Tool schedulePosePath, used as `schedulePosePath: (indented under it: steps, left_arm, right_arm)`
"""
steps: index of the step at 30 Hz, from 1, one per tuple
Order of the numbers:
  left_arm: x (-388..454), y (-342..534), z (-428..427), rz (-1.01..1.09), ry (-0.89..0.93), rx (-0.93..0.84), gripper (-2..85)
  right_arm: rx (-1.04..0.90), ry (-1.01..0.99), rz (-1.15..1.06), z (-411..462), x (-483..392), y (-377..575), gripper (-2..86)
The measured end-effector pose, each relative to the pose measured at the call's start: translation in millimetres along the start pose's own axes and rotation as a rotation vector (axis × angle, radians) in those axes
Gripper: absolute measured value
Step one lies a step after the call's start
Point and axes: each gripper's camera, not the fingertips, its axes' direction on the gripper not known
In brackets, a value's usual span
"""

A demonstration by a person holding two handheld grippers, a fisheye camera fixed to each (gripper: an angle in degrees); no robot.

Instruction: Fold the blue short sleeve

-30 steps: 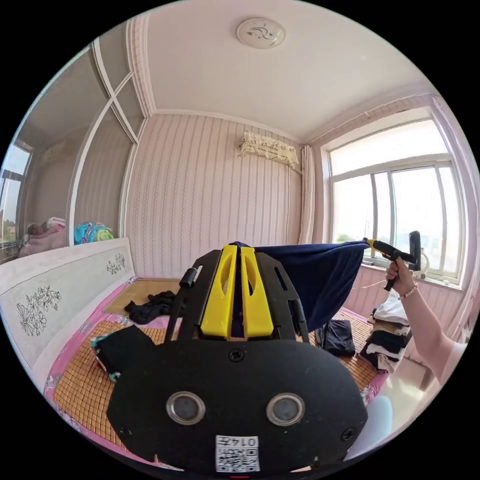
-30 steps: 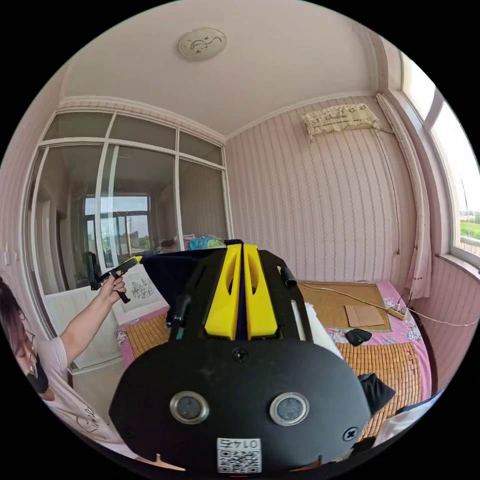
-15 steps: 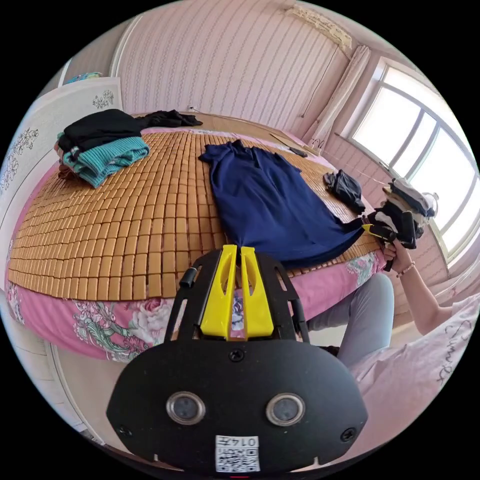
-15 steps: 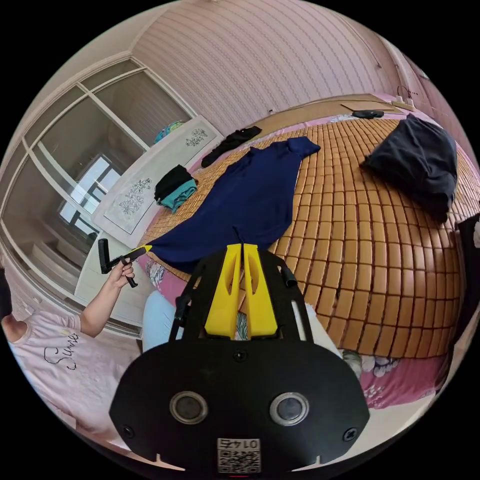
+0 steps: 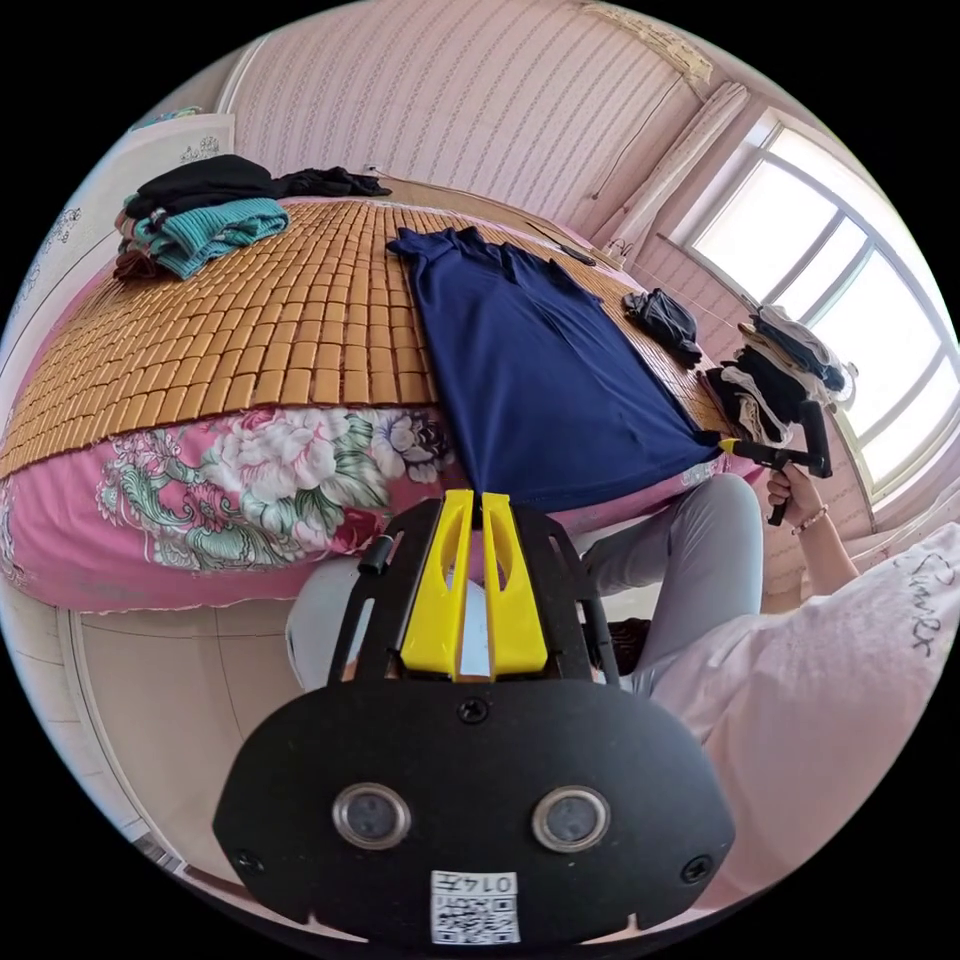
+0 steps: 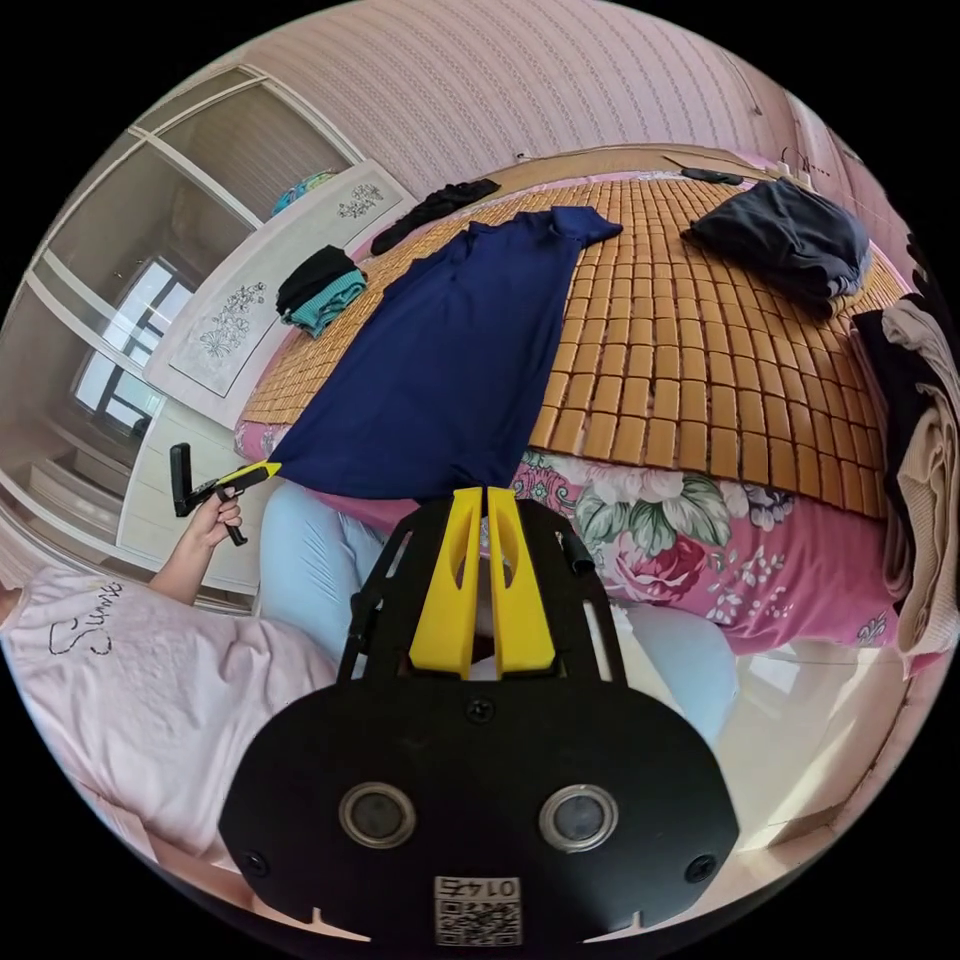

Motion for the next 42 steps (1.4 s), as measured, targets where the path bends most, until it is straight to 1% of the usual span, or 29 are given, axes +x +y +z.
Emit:
schedulePosePath:
  steps: [5,9,14,15,18,20,23,26,32,36,39,42]
  left_arm:
    - [-4.1,14.1,13.0,0.039,-0.026,-0.04,-0.7]
    - [-11.9,21.9,12.4,0.039,-0.052,-0.026,-0.4]
    - [-19.0,37.7,9.1,0.063,-0.211,-0.038,-0.8]
    - [-20.6,39.1,9.0,0.058,-0.221,-0.037,-0.9]
    - [-27.0,43.2,6.3,0.031,-0.19,-0.001,-0.9]
    - [-25.1,40.0,0.1,0.035,-0.18,0.063,-0.9]
    - [-20.9,25.3,-7.6,0.065,-0.207,0.136,-0.8]
    - [-23.6,0.4,-8.4,0.097,-0.224,0.196,-0.6]
    - [-49.3,-73.8,21.4,0.116,-0.224,0.275,-0.1]
    - [-70.8,-125.3,50.3,0.117,-0.178,0.313,0.7]
    - [-93.8,-164.4,78.1,0.121,-0.165,0.296,3.2]
    - [-114.6,-199.2,102.5,0.153,-0.152,0.245,5.5]
  right_arm:
    - [-0.03,0.013,-0.006,22.6,-10.4,17.7,0.1]
    - [-0.022,0.02,0.022,33.9,-13.2,36.4,-0.1]
    - [-0.019,0.136,0.008,43.4,-25.8,53.8,-0.6]
    - [-0.012,0.151,0.002,46.5,-28.9,55.4,-0.6]
    - [0.031,0.151,0.024,53.1,-34.1,54.8,-0.7]
    - [0.042,0.127,0.005,57.7,-41.4,53.6,-0.6]
    - [0.084,0.105,-0.056,62.8,-61.2,54.2,-0.6]
    - [0.077,0.102,-0.142,72.5,-82.4,43.8,-0.6]
    - [0.027,0.053,-0.322,114.5,-135.6,-37.8,-0.2]
    - [0.04,0.069,-0.431,162.6,-183.4,-129.1,0.7]
    - [0.052,0.14,-0.496,209.8,-217.5,-203.3,2.2]
    - [0.027,0.134,-0.518,263.3,-242.9,-283.6,4.2]
